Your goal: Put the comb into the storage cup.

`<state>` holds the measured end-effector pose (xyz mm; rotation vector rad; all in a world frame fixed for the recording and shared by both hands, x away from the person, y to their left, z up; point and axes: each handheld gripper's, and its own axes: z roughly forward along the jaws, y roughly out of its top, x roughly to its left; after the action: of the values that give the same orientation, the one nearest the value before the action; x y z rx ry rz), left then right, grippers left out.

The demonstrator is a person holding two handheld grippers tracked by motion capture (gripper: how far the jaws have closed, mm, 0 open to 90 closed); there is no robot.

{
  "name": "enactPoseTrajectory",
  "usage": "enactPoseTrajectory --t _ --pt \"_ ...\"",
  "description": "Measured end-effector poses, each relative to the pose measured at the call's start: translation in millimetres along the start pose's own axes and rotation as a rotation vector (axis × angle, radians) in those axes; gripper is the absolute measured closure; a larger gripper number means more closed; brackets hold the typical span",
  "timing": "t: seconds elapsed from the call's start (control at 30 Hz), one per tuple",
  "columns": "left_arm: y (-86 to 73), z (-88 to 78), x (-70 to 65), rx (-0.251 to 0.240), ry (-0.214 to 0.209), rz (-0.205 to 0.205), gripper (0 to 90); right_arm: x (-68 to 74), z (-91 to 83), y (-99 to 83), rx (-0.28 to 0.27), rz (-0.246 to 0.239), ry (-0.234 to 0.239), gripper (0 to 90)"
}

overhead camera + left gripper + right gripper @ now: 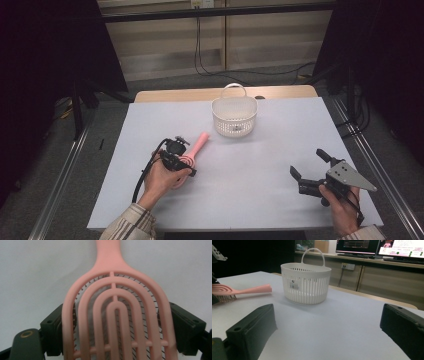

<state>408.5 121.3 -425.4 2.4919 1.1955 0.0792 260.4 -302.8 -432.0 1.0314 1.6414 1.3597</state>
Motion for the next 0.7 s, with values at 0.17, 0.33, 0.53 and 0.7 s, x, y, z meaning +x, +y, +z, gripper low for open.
enactPoseTrajectory --t 0.17,0.33,0.53,0.7 --pt "-0.2 -0.1 -0.8 0.003 0.004 0.021 16.7 0.4 -0.4 0.2 -0.001 -0.003 0.000 0.1" --pt "-0.3 0.5 -1.3 0.005 0.011 0.034 17.1 0.5 0.1 0.0 0.001 -0.006 0.006 0.1" --pt "-0.5 1.7 -5.5 0.005 0.034 0.057 17.5 0.6 0.2 -0.1 -0.001 -0.010 0.006 0.1" --pt "-0.6 3.1 -5.6 0.008 0.019 0.063 17.9 0.7 0.3 -0.2 -0.002 -0.012 0.007 0.1"
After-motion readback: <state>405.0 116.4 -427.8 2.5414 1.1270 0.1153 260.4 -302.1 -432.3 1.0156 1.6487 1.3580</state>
